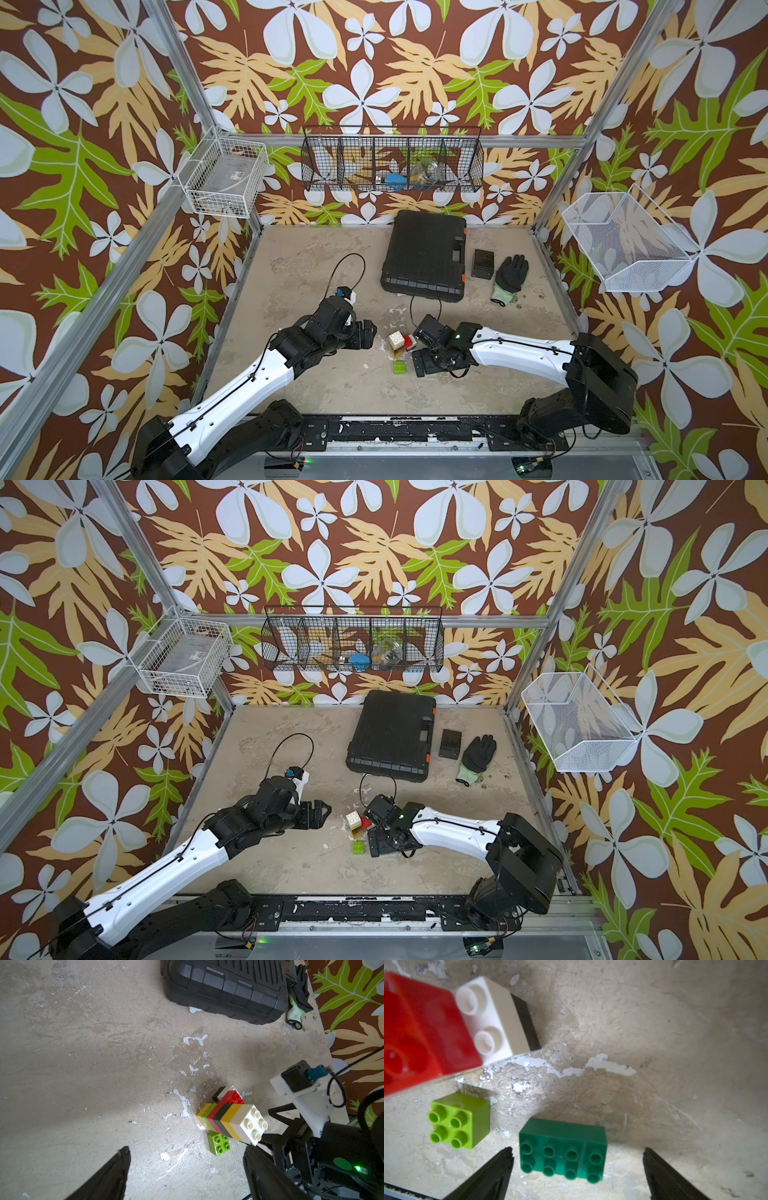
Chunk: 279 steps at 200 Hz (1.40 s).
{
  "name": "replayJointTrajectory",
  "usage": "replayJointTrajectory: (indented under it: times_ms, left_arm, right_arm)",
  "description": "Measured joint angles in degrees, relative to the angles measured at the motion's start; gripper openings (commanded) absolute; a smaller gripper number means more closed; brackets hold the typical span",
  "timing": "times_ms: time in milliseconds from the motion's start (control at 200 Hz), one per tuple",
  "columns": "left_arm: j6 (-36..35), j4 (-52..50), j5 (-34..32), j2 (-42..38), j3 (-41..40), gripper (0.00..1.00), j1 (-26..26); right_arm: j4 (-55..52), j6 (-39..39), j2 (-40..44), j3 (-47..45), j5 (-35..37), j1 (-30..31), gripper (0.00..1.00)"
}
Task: Assemble a giraffe with lego
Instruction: Pick up the lego brick from the center of the board.
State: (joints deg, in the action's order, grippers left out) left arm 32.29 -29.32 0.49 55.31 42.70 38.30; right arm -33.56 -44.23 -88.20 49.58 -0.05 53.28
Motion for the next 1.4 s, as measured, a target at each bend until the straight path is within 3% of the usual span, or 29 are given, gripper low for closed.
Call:
replayJointTrajectory:
  times_ms: [400, 661, 1396]
  left_arm:
    - [0.42, -1.31, -1.14, -0.61, -0.66, 0.89, 0.00]
    - [0.44, -1.29, -1.77, -0.13, -0.74, 0.88, 0.00]
    - [0.44, -1.49, -1.99, -0.24, -1.60, 0.88, 0.00]
  right_arm:
    - [0.52, 2.89, -1.55, -0.42, -1.42, 0.00, 0.93]
    - [1.03, 2.86, -1.90, -1.84, -0.70, 0.00, 0.79]
    - [0.90, 3.32, -2.29, -0.44, 0.09, 0.00, 0.74]
